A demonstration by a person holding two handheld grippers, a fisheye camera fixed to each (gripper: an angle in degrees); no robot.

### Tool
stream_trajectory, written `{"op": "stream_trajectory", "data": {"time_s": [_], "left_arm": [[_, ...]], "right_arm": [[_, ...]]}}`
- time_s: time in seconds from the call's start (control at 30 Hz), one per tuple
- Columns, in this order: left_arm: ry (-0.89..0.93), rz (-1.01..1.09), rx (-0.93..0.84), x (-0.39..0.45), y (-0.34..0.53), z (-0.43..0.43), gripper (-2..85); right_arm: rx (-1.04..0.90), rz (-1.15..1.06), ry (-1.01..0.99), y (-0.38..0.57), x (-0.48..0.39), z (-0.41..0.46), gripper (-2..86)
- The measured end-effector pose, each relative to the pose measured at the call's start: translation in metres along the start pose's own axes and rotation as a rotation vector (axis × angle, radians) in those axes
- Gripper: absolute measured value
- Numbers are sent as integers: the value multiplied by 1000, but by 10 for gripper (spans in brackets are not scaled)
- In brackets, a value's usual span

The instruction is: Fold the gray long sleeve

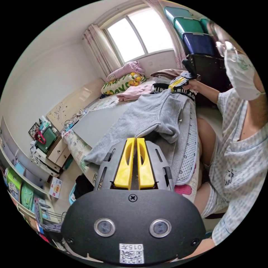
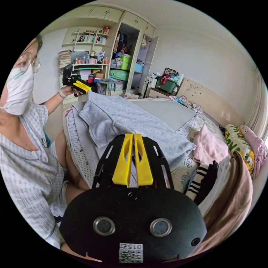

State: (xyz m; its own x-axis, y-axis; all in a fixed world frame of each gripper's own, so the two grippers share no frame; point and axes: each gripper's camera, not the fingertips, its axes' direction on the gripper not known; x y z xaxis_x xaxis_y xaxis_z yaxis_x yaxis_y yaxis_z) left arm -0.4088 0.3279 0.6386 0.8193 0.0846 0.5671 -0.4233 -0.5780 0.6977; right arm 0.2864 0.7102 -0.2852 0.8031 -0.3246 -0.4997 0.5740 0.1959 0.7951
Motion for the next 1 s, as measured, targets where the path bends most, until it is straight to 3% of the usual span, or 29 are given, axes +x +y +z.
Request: {"op": "stream_trajectory", "data": {"time_s": [0.13, 0.23, 0.3, 0.37, 0.53, 0.67, 0.77, 1.0], "left_arm": [[-114, -37, 35, -145, -42, 40, 5], [-420, -357, 111, -309, -96, 111, 15], [-473, -562, 120, -350, -93, 127, 36], [-347, -543, 265, -329, -52, 122, 65], [-89, -433, 103, -239, 91, 101, 93], [98, -577, 115, -171, 241, 25, 104], [68, -704, 97, -126, 334, -5, 109], [257, -809, 12, -107, 394, 46, 140]], "right_arm": [[56, -2, 252, -106, 73, 18, -6], [156, 349, 383, -235, 199, 59, 13], [202, 558, 264, -262, 247, 58, 47], [236, 513, 68, -251, 253, 46, 81], [16, 407, 36, -129, 201, 19, 94], [-113, 602, -31, 1, 173, -28, 127], [-79, 753, -56, 68, 155, -62, 148], [-125, 746, -102, 81, 138, -63, 138]]}}
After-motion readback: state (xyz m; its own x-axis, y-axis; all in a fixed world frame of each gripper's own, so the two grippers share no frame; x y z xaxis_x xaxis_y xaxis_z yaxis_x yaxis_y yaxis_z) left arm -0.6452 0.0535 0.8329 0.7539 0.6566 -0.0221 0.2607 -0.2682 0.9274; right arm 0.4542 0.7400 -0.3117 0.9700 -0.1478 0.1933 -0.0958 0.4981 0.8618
